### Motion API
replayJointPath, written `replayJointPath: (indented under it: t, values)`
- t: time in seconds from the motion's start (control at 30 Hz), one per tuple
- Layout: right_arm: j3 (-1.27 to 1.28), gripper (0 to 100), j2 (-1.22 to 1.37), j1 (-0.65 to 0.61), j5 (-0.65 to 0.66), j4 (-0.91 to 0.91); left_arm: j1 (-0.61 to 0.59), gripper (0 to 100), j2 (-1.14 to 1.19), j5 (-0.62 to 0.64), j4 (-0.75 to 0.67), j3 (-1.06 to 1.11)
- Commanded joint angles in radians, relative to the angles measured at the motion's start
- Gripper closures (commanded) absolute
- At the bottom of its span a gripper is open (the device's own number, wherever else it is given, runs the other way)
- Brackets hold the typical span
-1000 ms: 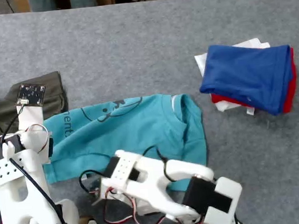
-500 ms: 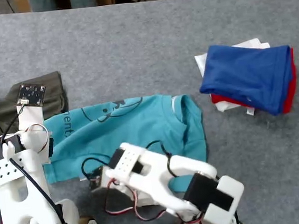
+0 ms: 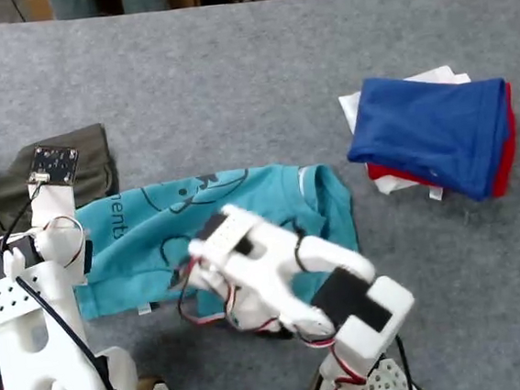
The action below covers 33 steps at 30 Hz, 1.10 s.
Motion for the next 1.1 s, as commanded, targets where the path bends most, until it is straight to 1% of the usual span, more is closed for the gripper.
replayJointPath:
  t: [0.0, 0.07, 0.17, 0.27, 0.37, 0.47, 0.53, 0.67, 0.73, 0.8, 0.93, 1.07]
  values:
    - [-0.139, 97.6, -0.151, 0.127, 0.057, 0.141, -0.041, 96, -0.009, 0.011, -0.002, -0.099]
    - [-0.252, 97.6, -0.254, 0.222, 0.107, 0.222, -0.056, 97, -0.009, 0.012, -0.002, -0.145]
    - [-0.401, 97.7, -0.401, 0.381, 0.184, 0.227, -0.05, 97, -0.017, 0.021, 0.04, -0.236]
    - [-0.565, 97.7, -0.483, 0.5, 0.235, 0.224, -0.048, 97, -0.009, 0.095, 0.054, -0.352]
    - [-0.78, 97.7, -0.509, 0.611, 0.235, 0.221, -0.047, 97, -0.008, 0.192, 0.055, -0.467]
    - [-1.015, 97.8, -0.507, 0.701, 0.23, 0.212, -0.013, 97, -0.008, 0.279, 0.071, -0.57]
    - [-1.15, 97.8, -0.507, 0.736, 0.175, 0.193, 0.013, 97, -0.008, 0.327, 0.107, -0.644]
    - [-1.32, 97.8, -0.507, 0.741, 0.087, 0.195, 0.065, 97, -0.008, 0.408, 0.167, -0.774]
    - [-1.316, 97.8, -0.507, 0.7, 0.072, 0.198, 0.09, 97, -0.008, 0.414, 0.203, -0.796]
    - [-1.262, 97.8, -0.506, 0.663, 0.074, 0.212, 0.13, 97, -0.006, 0.411, 0.244, -0.773]
    - [-1.087, 97.8, -0.506, 0.615, 0.08, 0.167, 0.255, 97, -0.017, 0.319, 0.261, -0.599]
    - [-0.855, 97.8, -0.506, 0.617, 0.081, -0.018, 0.398, 97, -0.017, 0.213, 0.261, -0.446]
